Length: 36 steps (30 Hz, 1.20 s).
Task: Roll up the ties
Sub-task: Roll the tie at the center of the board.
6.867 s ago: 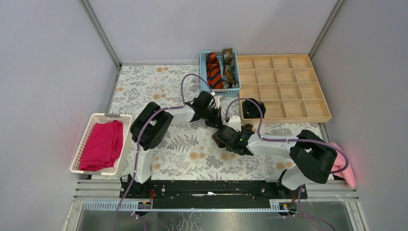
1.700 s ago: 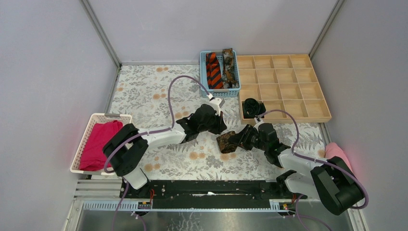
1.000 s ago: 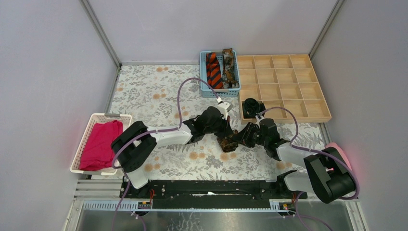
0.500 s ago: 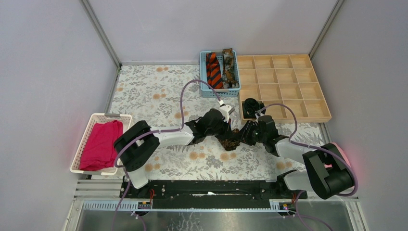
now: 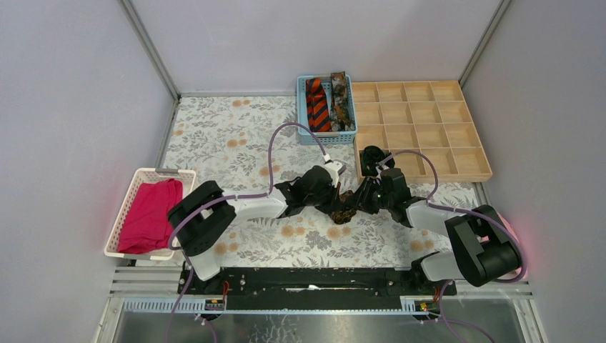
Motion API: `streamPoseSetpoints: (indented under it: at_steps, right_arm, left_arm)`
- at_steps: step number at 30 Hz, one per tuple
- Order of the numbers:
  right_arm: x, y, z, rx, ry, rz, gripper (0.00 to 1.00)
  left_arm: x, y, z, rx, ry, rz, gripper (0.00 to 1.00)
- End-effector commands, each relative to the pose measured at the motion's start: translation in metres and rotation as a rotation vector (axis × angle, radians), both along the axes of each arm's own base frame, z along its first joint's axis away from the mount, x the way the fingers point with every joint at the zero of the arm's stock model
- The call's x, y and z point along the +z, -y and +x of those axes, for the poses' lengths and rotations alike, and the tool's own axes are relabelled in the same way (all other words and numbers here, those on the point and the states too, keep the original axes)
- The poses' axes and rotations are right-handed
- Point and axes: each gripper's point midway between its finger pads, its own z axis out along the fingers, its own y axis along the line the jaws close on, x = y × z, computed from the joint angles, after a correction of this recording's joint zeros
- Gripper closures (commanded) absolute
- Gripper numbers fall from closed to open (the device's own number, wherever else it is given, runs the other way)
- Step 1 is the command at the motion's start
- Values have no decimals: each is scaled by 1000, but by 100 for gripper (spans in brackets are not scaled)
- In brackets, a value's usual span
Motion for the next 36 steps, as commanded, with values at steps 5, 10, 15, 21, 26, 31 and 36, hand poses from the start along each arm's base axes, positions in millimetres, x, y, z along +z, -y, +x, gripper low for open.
streamPoseSetpoints:
  at_steps: [5,10,15,21,26,31,36]
  right_arm:
    - [-24,21,-13,-12,-67,-122,46]
    - [-5,25,-10,-14,-16,-143,27]
    - [10,32,-10,-33,16,-163,26]
    - [11,41,-15,-49,8,-209,27]
    - [24,47,-15,-53,49,-234,27]
    - [52,53,-19,-52,107,-254,27]
    - [71,58,-35,-31,125,-282,30]
  left_arm:
    - [-15,-7,-17,-23,-52,42,100]
    - [-24,-5,-18,-30,-67,54,100]
    - [-24,-3,-19,-36,-76,49,100]
    - [1,4,-8,-23,-36,29,100]
    - [31,4,8,24,23,42,99]
    - [64,3,26,79,73,21,91]
    - [74,-21,64,191,62,-3,88]
